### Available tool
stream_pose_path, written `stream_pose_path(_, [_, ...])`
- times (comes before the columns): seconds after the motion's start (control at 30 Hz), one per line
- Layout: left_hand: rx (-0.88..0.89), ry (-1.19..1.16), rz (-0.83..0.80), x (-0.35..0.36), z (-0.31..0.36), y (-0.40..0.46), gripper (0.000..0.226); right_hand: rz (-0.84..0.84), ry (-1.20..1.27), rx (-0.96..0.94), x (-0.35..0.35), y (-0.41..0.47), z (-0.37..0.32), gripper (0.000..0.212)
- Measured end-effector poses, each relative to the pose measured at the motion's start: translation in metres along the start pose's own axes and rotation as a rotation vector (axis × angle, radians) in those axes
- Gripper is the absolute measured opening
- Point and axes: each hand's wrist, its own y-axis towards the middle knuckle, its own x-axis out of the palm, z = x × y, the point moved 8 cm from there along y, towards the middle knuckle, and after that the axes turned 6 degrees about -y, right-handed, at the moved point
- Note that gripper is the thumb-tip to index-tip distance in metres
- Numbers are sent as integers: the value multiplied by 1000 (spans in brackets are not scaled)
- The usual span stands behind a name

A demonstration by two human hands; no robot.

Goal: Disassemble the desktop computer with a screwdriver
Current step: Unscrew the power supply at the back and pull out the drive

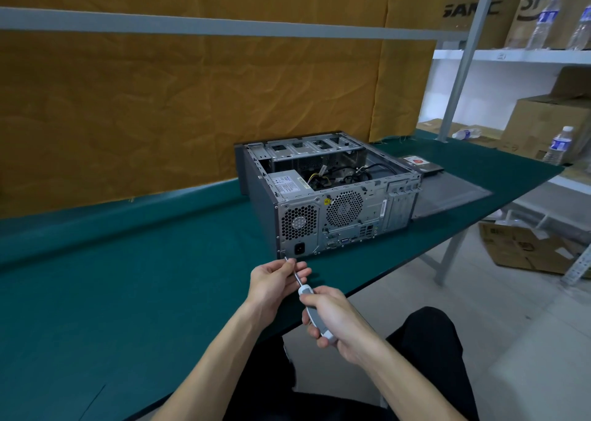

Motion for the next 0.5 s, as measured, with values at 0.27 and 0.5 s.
stream_pose_path(0.27, [-7,33,21,-2,-1,1,19,-15,38,21,0,1,3,13])
stream_pose_path(0.5, [-7,52,21,-1,0,1,23,-7,63,40,0,1,4,14])
